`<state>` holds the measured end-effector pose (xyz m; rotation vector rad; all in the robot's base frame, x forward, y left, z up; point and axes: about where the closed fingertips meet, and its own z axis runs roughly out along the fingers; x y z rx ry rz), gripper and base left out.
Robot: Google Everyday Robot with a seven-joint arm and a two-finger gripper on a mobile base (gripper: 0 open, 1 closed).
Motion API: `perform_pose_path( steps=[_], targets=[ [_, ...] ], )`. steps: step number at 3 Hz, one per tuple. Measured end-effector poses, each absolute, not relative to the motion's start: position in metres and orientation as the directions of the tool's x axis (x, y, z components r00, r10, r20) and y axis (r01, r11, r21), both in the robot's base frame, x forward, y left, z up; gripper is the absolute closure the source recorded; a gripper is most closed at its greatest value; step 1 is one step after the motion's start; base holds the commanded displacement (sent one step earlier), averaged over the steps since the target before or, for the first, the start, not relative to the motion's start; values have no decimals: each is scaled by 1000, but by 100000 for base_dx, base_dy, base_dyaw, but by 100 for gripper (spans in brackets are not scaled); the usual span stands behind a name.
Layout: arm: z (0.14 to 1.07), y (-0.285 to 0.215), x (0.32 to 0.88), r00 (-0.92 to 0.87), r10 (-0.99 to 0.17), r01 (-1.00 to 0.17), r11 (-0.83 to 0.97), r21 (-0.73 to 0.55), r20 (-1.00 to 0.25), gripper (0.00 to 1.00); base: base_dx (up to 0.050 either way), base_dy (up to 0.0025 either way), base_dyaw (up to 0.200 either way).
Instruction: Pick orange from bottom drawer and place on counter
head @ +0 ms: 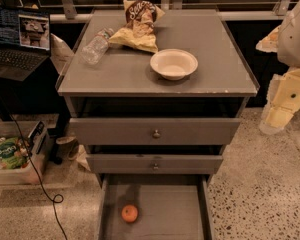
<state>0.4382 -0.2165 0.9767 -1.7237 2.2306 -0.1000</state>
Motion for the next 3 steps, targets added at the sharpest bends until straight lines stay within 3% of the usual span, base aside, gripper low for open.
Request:
perform_pose_path(
  steps=[1,3],
  targets=[
    [977,-217,438,-221,-953,-931,270,-247,-207,0,-4999,0,4],
    [960,-196,429,-186,-950,-949,241,-205,-252,0,0,0,0]
  ],
)
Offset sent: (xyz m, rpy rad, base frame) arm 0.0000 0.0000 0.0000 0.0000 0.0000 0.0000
